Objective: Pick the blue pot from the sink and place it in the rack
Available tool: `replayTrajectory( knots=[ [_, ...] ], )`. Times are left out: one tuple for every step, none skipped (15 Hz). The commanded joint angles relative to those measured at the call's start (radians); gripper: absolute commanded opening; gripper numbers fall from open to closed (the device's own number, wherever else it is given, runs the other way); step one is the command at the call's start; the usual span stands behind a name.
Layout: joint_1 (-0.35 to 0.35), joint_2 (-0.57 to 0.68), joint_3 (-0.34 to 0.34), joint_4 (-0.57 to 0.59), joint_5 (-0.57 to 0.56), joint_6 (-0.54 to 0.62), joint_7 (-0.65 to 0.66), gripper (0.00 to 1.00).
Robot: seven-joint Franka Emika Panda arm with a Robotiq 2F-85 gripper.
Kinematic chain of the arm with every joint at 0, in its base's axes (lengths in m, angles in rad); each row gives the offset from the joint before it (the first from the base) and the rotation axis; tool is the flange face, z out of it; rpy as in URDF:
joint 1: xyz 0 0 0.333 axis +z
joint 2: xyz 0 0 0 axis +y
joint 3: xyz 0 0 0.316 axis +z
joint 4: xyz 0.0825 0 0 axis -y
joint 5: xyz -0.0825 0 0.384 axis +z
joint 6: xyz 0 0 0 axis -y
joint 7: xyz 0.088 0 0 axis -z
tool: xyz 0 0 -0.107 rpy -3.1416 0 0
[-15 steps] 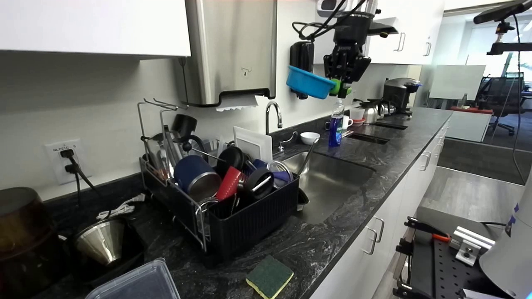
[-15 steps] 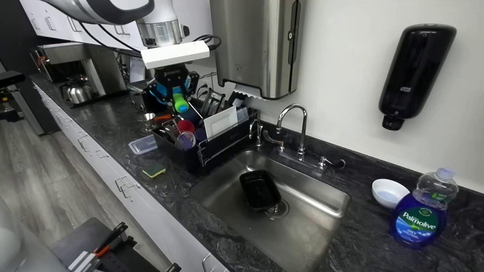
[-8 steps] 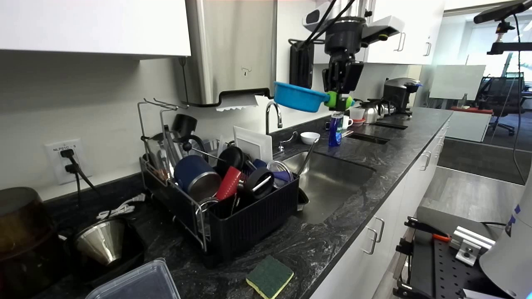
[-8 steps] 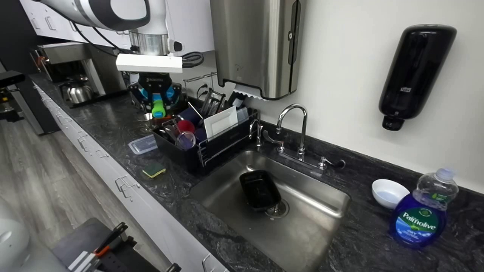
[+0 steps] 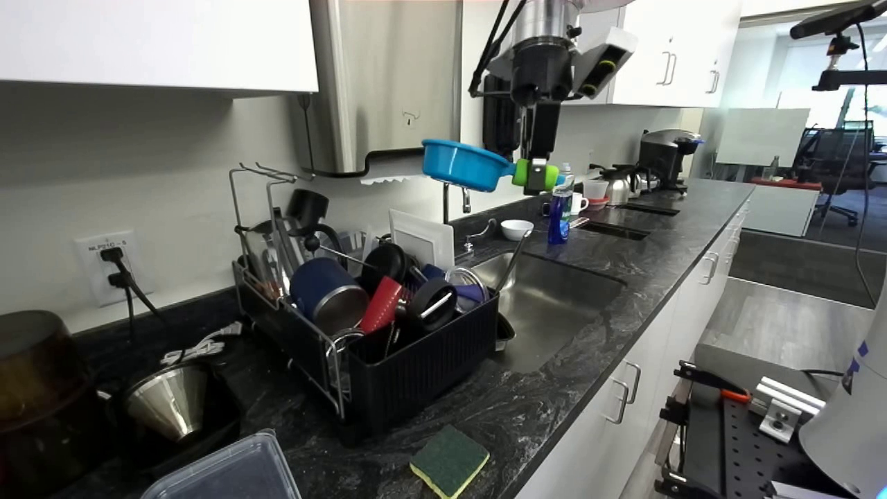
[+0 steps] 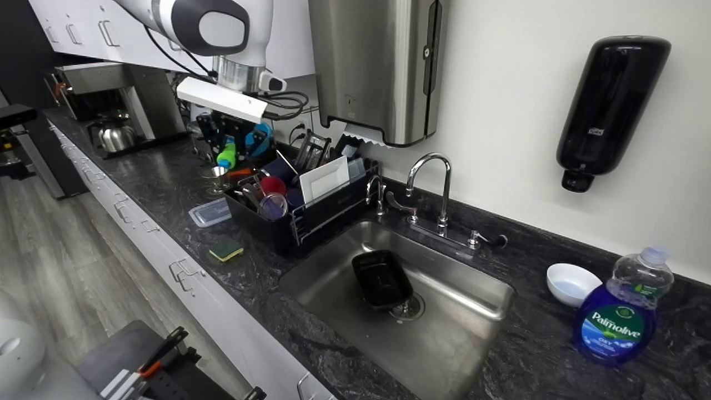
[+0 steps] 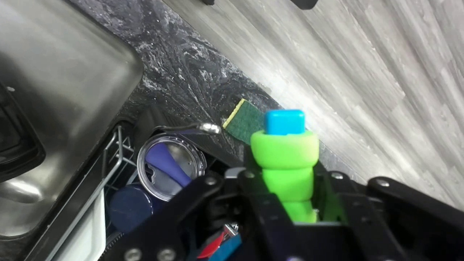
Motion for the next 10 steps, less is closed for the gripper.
replayTrajectory(
  knots=[
    [-0.013,0.082,-0.016,0.072,0.082,-0.028,0.066,0.08],
    [-0.016,0.105,-0.018,0.083,0.107,-0.023,0.075,0.08],
    [-0.019,0.126,-0.018,0.095,0.126,-0.021,0.088,0.08],
    [-0.021,0.147,-0.015,0.104,0.14,-0.018,0.097,0.08],
    [-0.023,0.168,-0.013,0.113,0.156,-0.019,0.1,0.08],
    [-0.024,0.194,-0.008,0.123,0.169,-0.015,0.109,0.08],
    [-0.027,0.216,-0.005,0.134,0.179,-0.019,0.117,0.08],
    [-0.029,0.241,-0.002,0.144,0.192,-0.021,0.123,0.08],
    [-0.032,0.264,0.003,0.151,0.202,-0.012,0.131,0.08],
    [-0.036,0.287,0.005,0.162,0.211,-0.012,0.139,0.08]
  ],
)
